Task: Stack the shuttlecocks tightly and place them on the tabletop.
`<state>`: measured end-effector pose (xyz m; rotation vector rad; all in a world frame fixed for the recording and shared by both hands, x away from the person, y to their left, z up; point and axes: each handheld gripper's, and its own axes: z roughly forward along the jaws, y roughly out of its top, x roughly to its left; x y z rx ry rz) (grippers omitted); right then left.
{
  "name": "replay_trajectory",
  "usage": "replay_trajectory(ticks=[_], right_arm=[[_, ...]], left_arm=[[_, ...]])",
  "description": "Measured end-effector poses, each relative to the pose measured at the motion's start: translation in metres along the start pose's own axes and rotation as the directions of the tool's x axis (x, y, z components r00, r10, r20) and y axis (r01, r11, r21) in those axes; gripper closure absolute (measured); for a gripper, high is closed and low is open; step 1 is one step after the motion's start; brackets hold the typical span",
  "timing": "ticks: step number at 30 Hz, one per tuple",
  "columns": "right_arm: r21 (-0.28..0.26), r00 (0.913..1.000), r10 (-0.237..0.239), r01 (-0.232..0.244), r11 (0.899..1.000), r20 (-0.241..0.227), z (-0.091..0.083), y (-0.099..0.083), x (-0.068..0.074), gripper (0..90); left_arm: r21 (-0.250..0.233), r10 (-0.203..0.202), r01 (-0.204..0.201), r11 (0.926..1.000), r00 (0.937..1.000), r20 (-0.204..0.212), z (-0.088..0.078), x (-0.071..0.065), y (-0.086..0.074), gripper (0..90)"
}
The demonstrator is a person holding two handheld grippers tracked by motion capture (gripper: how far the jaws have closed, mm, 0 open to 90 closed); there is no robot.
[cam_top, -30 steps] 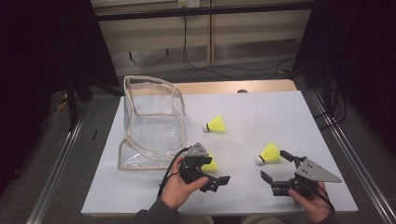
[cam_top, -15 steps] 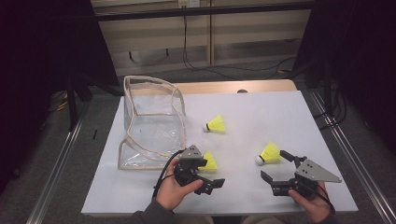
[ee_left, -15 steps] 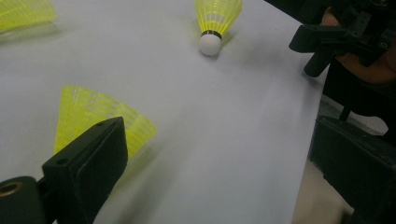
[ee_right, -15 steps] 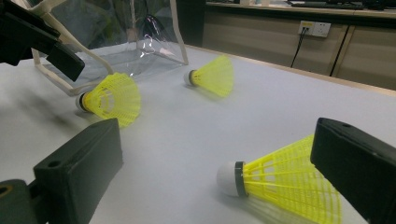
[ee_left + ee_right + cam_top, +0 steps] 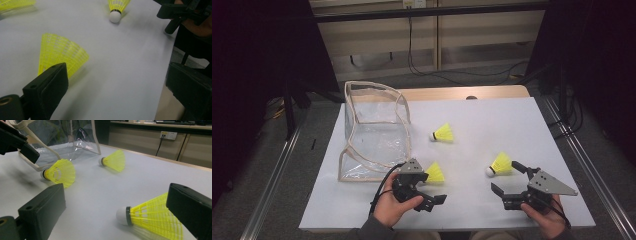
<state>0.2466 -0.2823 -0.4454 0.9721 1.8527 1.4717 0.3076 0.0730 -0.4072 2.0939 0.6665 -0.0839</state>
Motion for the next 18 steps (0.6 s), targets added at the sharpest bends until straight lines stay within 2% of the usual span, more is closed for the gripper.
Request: replay_trajectory(ticks=[18], right_arm=[[0.001,1.0,-0.002,0.002,1.0,0.0,0.0,0.0,0.0,1.7]], left_arm=[[0.003,0.009,-0.009,1.0,0.9999,-0.004,-0.014,0.005,-0.011,6.3]])
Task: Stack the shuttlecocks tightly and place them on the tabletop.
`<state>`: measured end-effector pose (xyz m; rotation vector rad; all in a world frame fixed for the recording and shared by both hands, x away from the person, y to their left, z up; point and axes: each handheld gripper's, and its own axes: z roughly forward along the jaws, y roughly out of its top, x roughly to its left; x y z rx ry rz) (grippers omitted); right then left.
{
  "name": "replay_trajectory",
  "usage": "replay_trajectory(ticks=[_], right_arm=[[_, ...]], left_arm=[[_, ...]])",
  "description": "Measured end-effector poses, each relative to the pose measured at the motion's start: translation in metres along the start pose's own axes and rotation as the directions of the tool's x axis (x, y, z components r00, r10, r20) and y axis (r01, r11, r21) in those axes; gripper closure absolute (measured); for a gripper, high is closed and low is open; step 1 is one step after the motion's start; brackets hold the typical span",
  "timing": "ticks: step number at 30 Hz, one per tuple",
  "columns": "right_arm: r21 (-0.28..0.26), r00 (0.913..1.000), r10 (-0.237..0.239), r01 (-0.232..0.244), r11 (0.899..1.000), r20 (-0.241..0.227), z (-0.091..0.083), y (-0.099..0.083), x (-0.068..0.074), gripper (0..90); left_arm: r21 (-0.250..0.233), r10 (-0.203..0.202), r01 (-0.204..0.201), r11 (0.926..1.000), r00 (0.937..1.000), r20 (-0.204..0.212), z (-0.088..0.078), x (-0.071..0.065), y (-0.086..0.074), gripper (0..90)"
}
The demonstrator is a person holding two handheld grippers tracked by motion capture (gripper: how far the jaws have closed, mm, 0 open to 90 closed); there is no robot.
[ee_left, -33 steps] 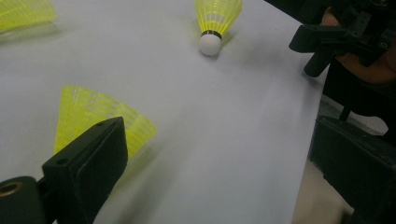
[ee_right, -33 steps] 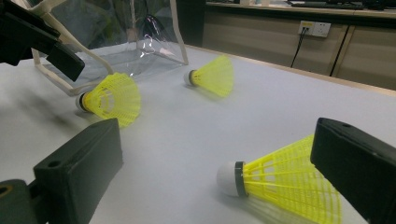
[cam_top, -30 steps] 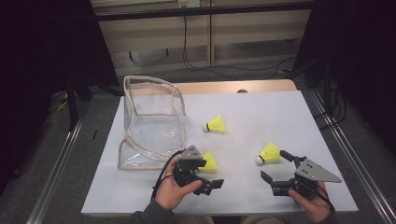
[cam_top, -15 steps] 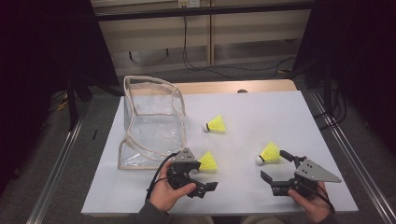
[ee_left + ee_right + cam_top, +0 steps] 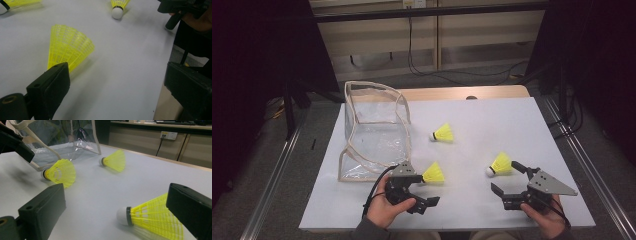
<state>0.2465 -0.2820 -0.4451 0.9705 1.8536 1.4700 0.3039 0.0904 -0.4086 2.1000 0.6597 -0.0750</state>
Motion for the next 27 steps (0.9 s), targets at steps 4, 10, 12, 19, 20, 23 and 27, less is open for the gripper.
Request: replay_trajectory(ticks=[4,10,12,19,20,23,27], right_arm=[[-0.001,1.0,0.0,0.0,1.0,-0.002,0.0,0.0,0.0,1.7],[0.002,1.0,0.0,0.0,1.0,-0.001,0.0,0.0,0.0,1.7],[0.0,1.0,0.0,0.0,1.0,-0.003,0.001,0.0,0.0,1.7],[0.003,1.0,-0.001,0.001,1.0,-0.004,0.001,0.0,0.0,1.7],[0.003,1.0,-0.002,0.002,1.0,-0.004,0.001,0.0,0.0,1.7],[0.005,1.0,-0.001,0.001,1.0,-0.003,0.001,0.0,0.001,1.8],[0.003,1.0,-0.001,0.001,1.0,-0.003,0.001,0.0,0.001,1.8]], left_arm=[[-0.001,-0.01,0.01,0.9999,0.9999,-0.013,-0.003,0.003,-0.004,5.7],[-0.002,-0.009,0.009,1.0,0.9997,-0.024,-0.01,0.007,-0.009,5.7],[-0.009,-0.012,0.012,0.9999,0.9994,-0.031,-0.013,0.008,-0.01,5.6],[-0.01,-0.013,0.013,0.9999,0.9989,-0.044,-0.022,0.012,-0.015,5.4],[-0.016,-0.017,0.016,0.9997,0.9989,-0.044,-0.023,0.013,-0.016,5.4],[-0.022,-0.019,0.018,0.9996,0.9984,-0.053,-0.027,0.015,-0.018,5.4],[-0.026,-0.016,0.014,0.9996,0.9981,-0.06,-0.031,0.017,-0.02,5.4]])
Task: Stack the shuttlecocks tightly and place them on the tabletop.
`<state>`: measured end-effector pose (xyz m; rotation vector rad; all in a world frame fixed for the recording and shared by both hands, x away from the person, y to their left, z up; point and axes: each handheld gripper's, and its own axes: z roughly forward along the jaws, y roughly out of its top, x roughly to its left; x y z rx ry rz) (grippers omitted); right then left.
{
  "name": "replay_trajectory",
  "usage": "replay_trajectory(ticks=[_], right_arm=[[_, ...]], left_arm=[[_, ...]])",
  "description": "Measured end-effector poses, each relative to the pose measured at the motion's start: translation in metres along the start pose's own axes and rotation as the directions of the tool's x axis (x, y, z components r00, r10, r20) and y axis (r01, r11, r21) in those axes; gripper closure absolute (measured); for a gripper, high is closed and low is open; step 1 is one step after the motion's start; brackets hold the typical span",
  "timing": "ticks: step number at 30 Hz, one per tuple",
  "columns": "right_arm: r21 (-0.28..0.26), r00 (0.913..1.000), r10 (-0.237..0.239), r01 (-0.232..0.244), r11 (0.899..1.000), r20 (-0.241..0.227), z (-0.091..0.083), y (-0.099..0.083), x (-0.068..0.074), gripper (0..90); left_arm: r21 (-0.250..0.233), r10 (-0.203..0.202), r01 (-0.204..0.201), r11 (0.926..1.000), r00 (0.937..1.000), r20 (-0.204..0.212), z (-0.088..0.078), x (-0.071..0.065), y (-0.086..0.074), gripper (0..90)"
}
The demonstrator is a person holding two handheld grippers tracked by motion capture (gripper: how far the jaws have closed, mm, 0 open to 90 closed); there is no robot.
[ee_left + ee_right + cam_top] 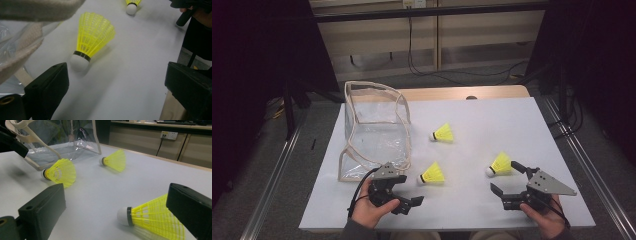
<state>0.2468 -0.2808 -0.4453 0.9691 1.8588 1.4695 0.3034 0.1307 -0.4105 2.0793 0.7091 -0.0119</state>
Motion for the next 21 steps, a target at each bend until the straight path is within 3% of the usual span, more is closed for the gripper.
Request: replay_trajectory(ticks=[21], right_arm=[[0.0,1.0,-0.007,0.007,1.0,-0.002,0.0,0.0,0.0,1.8]], left_arm=[[-0.022,-0.01,0.009,0.9997,0.999,-0.043,-0.021,0.016,-0.012,5.0]])
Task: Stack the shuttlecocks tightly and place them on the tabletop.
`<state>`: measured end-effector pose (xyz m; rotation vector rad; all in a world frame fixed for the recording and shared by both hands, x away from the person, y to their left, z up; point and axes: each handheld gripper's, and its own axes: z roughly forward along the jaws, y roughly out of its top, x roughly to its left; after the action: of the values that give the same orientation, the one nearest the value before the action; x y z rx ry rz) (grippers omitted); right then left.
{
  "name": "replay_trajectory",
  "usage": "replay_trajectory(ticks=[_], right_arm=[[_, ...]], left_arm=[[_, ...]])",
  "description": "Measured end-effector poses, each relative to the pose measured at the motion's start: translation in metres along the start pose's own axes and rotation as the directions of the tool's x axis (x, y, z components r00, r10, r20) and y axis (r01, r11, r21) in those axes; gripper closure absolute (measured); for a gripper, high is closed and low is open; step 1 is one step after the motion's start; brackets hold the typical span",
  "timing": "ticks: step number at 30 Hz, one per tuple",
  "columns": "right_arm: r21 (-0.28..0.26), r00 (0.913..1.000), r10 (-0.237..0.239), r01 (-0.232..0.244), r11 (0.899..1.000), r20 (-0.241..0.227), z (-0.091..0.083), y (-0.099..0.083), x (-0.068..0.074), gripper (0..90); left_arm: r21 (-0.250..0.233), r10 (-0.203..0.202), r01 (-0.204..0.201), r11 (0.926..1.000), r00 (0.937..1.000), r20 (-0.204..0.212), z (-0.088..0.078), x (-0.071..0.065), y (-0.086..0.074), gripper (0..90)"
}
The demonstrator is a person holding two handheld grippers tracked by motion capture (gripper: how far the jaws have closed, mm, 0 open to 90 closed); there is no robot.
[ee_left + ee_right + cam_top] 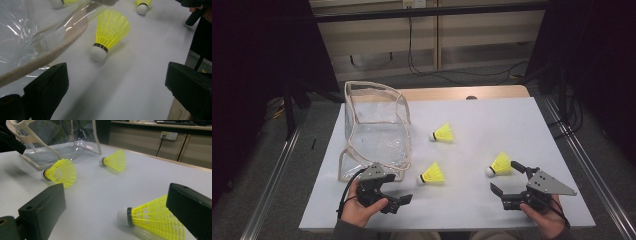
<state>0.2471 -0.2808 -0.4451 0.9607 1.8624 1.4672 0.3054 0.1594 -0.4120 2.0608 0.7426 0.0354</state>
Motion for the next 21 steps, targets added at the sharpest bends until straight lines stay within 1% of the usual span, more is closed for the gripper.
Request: replay_trajectory(ticks=[2,4,7,11,12,16,21], right_arm=[[-0.001,1.0,0.001,-0.001,1.0,0.001,0.0,0.0,0.0,1.8],[-0.002,1.0,0.0,0.0,1.0,0.0,0.0,0.0,0.0,1.8],[-0.001,1.0,0.0,0.0,1.0,0.001,0.0,0.0,0.0,1.8],[0.0,1.0,0.0,0.0,1.0,0.0,0.0,0.0,0.0,1.8],[0.0,1.0,0.0,0.0,1.0,0.0,0.0,0.0,0.0,1.8],[-0.001,1.0,0.0,0.0,1.0,0.003,0.0,0.0,0.0,1.8],[0.002,1.0,-0.001,0.001,1.0,0.001,0.0,0.0,0.0,1.8]], left_arm=[[-0.001,0.002,-0.002,1.0,0.9999,-0.011,-0.002,0.002,-0.001,5.0],[-0.001,0.012,-0.012,0.9999,0.9997,-0.019,-0.003,0.004,-0.002,5.0],[-0.009,0.014,-0.014,0.9999,0.9998,-0.016,-0.006,0.008,-0.005,4.9],[-0.013,0.012,-0.012,0.9998,0.9992,-0.038,-0.008,0.013,-0.007,4.8],[-0.014,0.005,-0.006,0.9999,0.9992,-0.04,-0.009,0.014,-0.008,4.8],[-0.019,0.01,-0.011,0.9998,0.9985,-0.053,-0.012,0.017,-0.009,4.8],[-0.029,0.002,-0.004,0.9996,0.9979,-0.065,-0.017,0.02,-0.011,4.8]])
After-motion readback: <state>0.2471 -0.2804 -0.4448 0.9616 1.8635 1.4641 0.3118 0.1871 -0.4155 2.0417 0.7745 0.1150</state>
